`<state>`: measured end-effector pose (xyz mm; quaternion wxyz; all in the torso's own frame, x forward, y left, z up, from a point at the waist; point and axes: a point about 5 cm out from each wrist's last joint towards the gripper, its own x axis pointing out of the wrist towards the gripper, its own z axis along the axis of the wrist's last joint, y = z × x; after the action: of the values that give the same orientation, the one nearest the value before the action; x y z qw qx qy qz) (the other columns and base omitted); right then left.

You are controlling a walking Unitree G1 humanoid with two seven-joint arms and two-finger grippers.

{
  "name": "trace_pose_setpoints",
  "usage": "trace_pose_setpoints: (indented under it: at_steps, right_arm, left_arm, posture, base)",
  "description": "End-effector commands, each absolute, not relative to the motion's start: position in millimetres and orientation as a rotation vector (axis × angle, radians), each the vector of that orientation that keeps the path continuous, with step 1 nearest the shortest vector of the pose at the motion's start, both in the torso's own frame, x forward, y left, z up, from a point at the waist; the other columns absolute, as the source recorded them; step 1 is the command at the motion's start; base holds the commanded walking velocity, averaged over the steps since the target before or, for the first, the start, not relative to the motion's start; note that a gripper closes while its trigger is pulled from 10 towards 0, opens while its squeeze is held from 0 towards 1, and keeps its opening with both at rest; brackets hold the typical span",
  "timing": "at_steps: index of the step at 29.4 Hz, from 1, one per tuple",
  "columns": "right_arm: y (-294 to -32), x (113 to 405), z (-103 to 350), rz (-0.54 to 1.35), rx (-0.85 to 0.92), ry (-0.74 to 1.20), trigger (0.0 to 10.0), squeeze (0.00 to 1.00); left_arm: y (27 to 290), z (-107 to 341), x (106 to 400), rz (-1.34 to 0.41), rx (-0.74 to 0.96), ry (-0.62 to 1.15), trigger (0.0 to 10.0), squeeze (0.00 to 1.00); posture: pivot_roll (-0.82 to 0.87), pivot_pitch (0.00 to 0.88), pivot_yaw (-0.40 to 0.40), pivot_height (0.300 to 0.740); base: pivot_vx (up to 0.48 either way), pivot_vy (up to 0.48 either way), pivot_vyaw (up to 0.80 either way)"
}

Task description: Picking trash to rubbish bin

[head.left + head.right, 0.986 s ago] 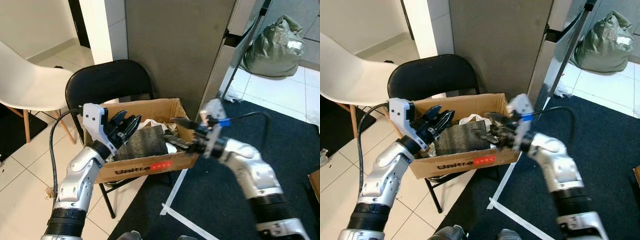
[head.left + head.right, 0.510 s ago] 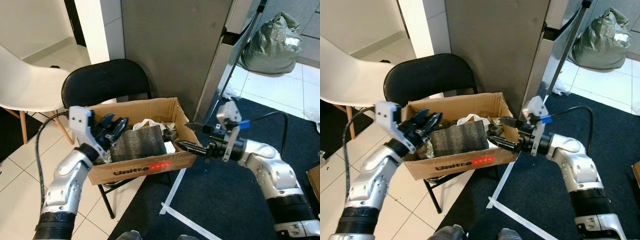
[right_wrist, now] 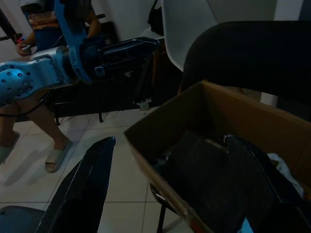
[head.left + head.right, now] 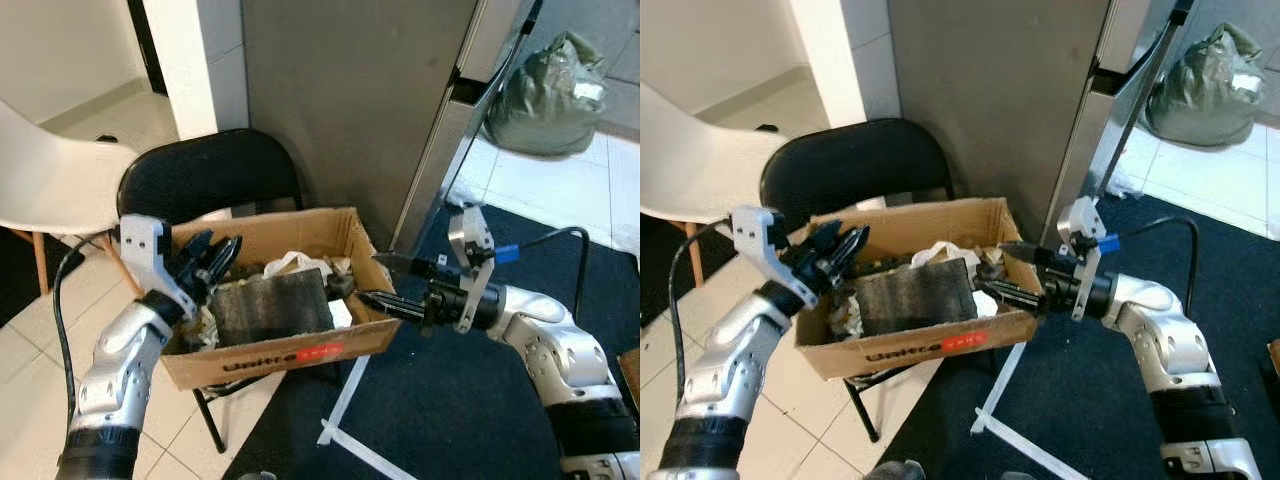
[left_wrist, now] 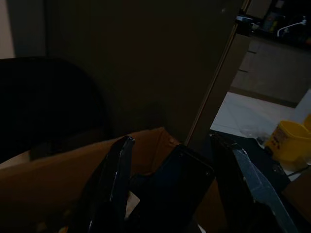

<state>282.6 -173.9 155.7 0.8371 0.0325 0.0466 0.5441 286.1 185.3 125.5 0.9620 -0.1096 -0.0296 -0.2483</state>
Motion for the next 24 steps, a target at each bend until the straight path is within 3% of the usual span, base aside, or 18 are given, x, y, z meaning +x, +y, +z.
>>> trace_pose_setpoints:
  at_steps: [1,24]
  right_arm:
    - [-171.9,279.1,157.5,1.184,0.077,0.101,10.0,0.0]
    - [-170.6,273.2,153.5,1.217,0.055,0.13,10.0,0.0]
  left_arm:
    - [188.5,122.1,286.7,-0.496,-0.228,-0.044,10.0,0.0]
    - [185.1,121.0,286.6,-0.505,-0.228,-0.044,10.0,0.0]
  posture:
    - [0.03,0.0,-0.01,0.74]
    - [0.03,0.0,-0.009,0.74]
  base:
    - [0.337,0.0,0.0]
    - [0.334,0.0,0.0]
